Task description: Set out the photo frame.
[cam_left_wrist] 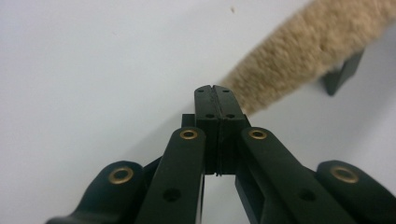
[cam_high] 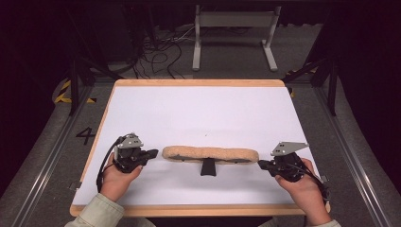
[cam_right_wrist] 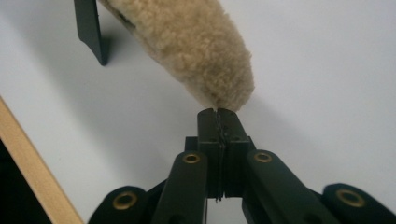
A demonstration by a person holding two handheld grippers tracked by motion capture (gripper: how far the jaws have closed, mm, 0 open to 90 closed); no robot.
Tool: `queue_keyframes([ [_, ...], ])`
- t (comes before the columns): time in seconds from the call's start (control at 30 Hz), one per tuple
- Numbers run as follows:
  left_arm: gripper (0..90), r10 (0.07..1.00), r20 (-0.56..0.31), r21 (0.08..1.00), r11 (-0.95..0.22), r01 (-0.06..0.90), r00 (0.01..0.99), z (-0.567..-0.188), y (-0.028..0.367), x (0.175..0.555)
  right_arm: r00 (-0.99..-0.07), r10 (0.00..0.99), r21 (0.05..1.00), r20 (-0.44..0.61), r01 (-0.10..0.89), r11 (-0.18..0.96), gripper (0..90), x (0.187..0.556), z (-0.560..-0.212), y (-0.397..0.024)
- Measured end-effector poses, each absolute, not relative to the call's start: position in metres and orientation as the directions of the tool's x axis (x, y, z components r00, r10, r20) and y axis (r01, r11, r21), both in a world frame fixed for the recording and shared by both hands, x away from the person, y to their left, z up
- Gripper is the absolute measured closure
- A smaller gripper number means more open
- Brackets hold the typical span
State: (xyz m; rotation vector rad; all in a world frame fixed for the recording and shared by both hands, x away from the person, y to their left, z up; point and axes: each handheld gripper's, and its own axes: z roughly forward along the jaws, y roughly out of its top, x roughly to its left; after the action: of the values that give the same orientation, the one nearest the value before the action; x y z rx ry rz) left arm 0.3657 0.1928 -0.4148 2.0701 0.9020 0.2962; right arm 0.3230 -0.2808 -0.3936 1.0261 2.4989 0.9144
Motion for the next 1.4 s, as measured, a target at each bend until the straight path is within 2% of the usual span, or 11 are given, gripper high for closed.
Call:
queue_keyframes([
  [0.17, 90.0, 0.722, -0.090, 0.813, -0.344, 0.469, 0.686, -0.414, 0.192, 0.367, -0.710, 0.704, 0.648, -0.027, 0.523, 0.553, 90.0, 0.321, -0.393, -0.278],
  [0.4, 90.0, 0.709, -0.180, 0.817, -0.278, 0.505, 0.682, -0.422, 0.183, 0.383, -0.737, 0.675, 0.636, -0.018, 0.513, 0.577, 90.0, 0.319, -0.399, -0.272],
  [0.7, 90.0, 0.663, -0.169, 0.803, -0.336, 0.492, 0.729, -0.428, 0.172, 0.389, -0.744, 0.669, 0.614, 0.000, 0.528, 0.587, 90.0, 0.321, -0.410, -0.267],
  [0.8, 90.0, 0.655, -0.137, 0.794, -0.376, 0.478, 0.743, -0.429, 0.167, 0.387, -0.747, 0.665, 0.613, 0.000, 0.525, 0.590, 90.0, 0.321, -0.411, -0.265],
  [0.97, 90.0, 0.653, -0.147, 0.793, -0.371, 0.484, 0.743, -0.429, 0.168, 0.388, -0.747, 0.665, 0.617, 0.004, 0.525, 0.586, 90.0, 0.322, -0.413, -0.264],
  [1.4, 90.0, 0.626, -0.122, 0.786, -0.412, 0.460, 0.770, -0.428, 0.169, 0.380, -0.691, 0.722, 0.658, -0.022, 0.534, 0.531, 90.0, 0.337, -0.414, -0.261],
])
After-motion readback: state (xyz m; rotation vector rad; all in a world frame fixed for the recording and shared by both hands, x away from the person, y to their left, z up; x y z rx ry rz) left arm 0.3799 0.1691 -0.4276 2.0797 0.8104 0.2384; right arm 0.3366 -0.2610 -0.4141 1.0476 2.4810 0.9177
